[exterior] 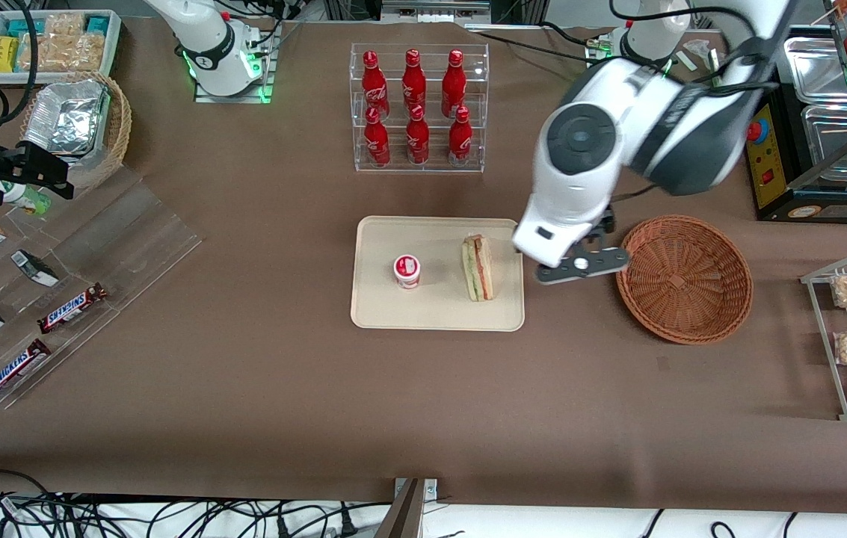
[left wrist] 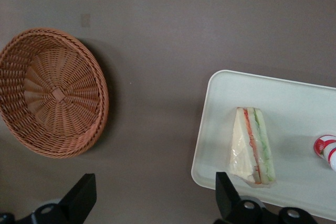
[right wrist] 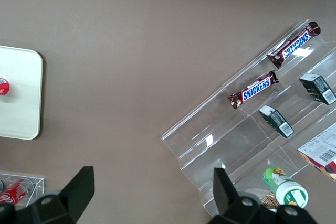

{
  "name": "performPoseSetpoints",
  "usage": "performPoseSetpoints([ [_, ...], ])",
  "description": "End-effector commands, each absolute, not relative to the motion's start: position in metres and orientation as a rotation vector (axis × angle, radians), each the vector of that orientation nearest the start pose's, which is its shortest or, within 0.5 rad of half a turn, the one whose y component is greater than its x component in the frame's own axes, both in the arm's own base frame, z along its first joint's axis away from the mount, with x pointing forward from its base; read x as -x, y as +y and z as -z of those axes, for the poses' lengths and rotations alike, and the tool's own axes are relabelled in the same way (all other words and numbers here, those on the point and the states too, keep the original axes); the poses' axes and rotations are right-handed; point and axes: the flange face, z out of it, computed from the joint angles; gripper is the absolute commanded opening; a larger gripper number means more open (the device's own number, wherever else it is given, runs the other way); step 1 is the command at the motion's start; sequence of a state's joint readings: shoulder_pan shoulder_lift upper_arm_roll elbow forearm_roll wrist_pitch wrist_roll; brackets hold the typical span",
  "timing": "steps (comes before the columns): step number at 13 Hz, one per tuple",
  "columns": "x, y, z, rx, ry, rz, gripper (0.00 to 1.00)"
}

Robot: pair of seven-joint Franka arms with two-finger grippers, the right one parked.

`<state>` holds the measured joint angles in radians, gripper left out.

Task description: Place sandwich from basket to tray

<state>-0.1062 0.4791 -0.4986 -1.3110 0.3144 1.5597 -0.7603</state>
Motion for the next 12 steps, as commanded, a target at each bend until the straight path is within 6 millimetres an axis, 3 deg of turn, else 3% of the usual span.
performPoseSetpoints([
  [1, -0.613, -0.260, -0.503, 3.002, -0.127, -0.211, 1.00],
  [5, -0.631, -0.159, -0.545, 3.110, -0.023, -0.238, 1.00],
  [9, -0.635, -0.074, -0.554, 3.140, 0.140, -0.304, 1.00],
  [10, -0.636, -0.058, -0.557, 3.161, 0.154, -0.300, 1.00],
  [12, -0.638, -0.045, -0.550, 3.162, 0.220, -0.309, 1.00],
])
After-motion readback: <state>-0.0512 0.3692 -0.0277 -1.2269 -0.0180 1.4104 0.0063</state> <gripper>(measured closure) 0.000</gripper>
